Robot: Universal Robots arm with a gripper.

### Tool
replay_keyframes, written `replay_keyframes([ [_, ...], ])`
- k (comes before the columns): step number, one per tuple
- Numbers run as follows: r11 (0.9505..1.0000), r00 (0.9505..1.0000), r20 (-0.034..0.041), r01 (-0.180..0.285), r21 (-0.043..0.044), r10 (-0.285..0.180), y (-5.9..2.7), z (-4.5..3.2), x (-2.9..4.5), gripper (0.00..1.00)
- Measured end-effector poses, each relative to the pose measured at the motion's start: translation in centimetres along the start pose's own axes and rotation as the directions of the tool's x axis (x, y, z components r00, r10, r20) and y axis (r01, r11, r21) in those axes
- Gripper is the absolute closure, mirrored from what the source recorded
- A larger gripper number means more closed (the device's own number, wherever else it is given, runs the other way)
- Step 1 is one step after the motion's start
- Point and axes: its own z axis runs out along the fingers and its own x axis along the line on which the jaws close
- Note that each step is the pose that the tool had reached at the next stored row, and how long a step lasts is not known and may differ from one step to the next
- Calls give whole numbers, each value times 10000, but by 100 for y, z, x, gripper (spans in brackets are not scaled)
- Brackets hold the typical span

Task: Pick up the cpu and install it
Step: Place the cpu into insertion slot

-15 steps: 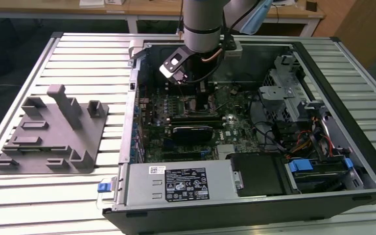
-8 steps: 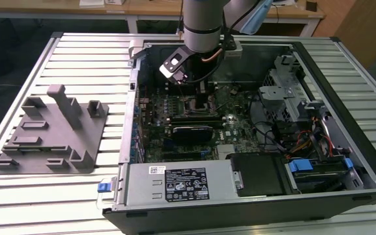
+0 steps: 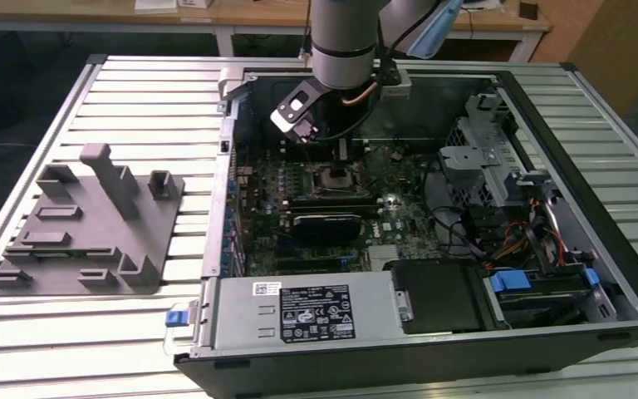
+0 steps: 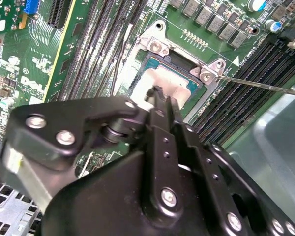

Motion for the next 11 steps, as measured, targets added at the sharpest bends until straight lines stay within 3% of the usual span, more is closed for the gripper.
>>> replay_keyframes([
  [4, 10000, 10000, 0, 0, 0, 0, 0, -1, 0, 89],
  [11, 10000, 10000, 2, 0, 2, 0, 1, -21, -2, 89],
])
